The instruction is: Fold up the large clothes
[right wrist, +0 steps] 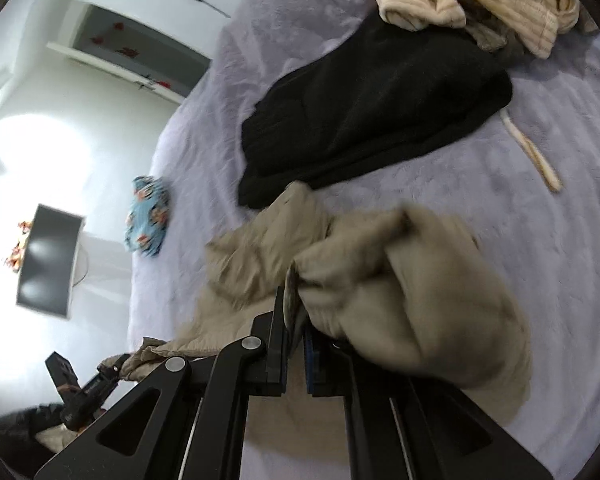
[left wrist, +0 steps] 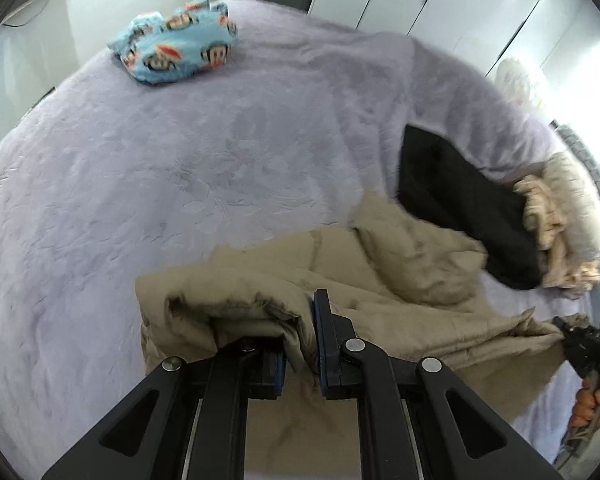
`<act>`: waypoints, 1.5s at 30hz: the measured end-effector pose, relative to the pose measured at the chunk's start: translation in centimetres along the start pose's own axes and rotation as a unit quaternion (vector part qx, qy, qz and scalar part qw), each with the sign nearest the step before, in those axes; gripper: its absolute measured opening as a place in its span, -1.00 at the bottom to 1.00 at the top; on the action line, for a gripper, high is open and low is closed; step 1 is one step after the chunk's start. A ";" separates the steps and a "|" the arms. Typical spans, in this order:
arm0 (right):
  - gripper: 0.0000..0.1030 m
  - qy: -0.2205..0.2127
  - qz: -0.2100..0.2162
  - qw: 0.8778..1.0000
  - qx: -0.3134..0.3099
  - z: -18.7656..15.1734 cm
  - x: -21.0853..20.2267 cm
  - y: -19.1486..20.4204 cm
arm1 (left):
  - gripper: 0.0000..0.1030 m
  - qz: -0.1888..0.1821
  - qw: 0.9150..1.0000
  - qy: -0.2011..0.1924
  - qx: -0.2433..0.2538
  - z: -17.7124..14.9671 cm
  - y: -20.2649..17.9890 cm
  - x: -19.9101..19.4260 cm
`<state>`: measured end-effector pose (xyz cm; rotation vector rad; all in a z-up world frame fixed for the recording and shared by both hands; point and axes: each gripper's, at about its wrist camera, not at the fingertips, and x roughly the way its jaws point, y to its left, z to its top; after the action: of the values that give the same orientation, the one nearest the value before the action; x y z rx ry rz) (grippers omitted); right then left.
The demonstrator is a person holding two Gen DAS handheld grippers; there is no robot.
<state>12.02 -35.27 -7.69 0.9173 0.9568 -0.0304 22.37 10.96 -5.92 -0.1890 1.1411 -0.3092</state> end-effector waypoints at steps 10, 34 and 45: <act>-0.87 0.019 -0.043 0.999 0.027 2.5 11.2 -5.0 | -0.73 0.045 0.999 0.016 0.003 0.7 0.5 11.4; -0.89 0.104 -0.049 0.979 -0.166 -2.5 10.4 0.7 | -0.31 -0.070 0.970 0.024 0.233 -5.5 -11.2 8.6; -0.99 0.040 -0.158 0.972 -0.171 1.3 9.9 -5.4 | -0.31 0.080 0.984 -0.034 0.158 0.3 -2.8 12.7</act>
<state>16.76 -36.09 -17.93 0.4456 1.1348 -0.0969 27.01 4.02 -15.87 0.1713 1.0186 -0.3335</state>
